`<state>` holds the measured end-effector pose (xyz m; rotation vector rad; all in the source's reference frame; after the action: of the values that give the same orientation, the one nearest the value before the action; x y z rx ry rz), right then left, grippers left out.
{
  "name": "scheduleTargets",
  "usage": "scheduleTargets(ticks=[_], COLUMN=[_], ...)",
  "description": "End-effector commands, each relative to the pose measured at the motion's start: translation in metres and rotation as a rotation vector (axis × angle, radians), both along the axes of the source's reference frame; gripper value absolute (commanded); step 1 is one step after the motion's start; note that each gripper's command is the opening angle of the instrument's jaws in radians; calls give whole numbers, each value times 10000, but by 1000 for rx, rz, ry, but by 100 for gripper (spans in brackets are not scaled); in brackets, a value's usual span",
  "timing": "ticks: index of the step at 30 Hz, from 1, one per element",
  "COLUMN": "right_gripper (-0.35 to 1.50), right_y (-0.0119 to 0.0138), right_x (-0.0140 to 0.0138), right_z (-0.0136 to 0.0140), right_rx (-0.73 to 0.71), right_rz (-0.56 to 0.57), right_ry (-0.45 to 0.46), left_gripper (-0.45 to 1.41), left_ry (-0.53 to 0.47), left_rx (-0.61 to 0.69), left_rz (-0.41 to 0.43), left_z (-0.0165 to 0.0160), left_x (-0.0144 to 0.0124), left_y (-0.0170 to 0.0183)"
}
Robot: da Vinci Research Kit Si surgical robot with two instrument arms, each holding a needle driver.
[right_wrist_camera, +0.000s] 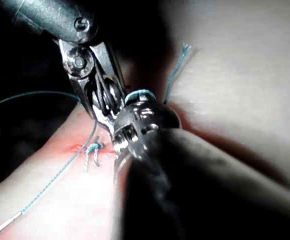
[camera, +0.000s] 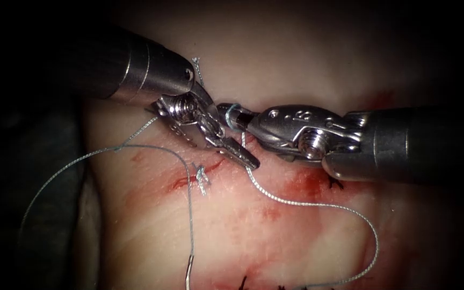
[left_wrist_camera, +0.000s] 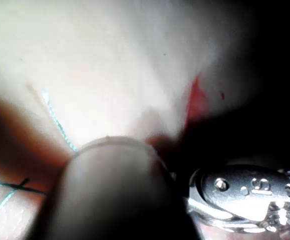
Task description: Wound Closure
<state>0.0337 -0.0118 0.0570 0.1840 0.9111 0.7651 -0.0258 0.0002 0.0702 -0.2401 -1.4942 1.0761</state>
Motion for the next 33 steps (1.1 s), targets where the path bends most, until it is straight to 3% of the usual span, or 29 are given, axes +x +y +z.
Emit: scheduleTargets(ticks=[1,4,5,6,8,16,17,18,20,26,33], right_gripper=[-35,-35,-21,12,49,101,95,63,64,31,16], right_y=[5,6,7,6,4,8,8,9,10,8,4], right_x=[8,8,8,9,11,20,20,21,23,20,20], right_z=[5,8,9,12,17,23,23,23,23,22,22], right_rx=[3,7,8,9,10,13,14,15,17,20,78], right_rz=[-2,0,-2,-6,-13,-19,-19,-19,-18,-15,138], right_ry=[-15,-35,-41,-52,-70,-103,-105,-108,-112,-111,-138], left_gripper=[-45,-45,-45,-45,-45,-45,-45,-45,-45,-45,-45], left_ry=[-5,-8,-8,-11,-19,-36,-39,-42,-46,-51,-54], left_rx=[0,1,0,1,7,21,24,27,29,34,48], left_rz=[-1,7,7,14,25,35,37,39,41,42,35], left_z=[6,10,11,13,15,15,15,14,13,12,11], left_x=[-4,-2,-2,-1,-2,-4,-4,-4,-4,-5,-10], left_y=[-1,-1,-1,-3,-5,-7,-7,-8,-8,-8,-2])
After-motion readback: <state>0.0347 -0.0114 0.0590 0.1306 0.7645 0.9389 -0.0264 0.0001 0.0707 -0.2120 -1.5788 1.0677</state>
